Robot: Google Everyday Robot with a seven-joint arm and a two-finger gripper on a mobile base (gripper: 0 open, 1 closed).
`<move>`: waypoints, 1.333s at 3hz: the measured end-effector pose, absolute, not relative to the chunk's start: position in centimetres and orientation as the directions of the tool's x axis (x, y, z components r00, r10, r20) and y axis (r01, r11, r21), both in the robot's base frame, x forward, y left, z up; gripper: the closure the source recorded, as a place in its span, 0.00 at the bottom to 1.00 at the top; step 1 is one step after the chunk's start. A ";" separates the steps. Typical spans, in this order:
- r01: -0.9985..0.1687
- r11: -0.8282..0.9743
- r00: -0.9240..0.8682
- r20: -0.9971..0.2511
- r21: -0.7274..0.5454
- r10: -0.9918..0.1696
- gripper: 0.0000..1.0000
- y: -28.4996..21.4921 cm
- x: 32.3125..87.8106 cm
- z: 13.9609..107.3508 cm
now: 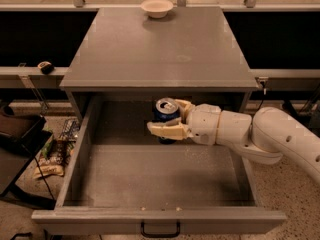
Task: Place pepsi can into top drawer
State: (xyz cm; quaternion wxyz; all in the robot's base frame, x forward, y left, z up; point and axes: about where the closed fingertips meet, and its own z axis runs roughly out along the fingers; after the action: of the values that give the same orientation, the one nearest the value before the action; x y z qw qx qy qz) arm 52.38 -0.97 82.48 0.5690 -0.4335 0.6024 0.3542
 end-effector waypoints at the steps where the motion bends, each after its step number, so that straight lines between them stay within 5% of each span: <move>1: -0.945 0.323 0.009 -0.989 -0.057 -0.146 1.00 -0.9 57.9 77.3; 4: -0.981 0.168 0.077 -0.987 -0.100 -0.138 1.00 4.8 57.5 75.9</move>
Offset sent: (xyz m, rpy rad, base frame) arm 0.0923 0.0086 -0.0655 -0.0419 0.0061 0.0623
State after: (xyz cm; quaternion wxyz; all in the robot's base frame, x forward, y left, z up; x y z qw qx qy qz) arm 57.49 4.81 75.94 0.5297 -0.5076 0.5510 0.3977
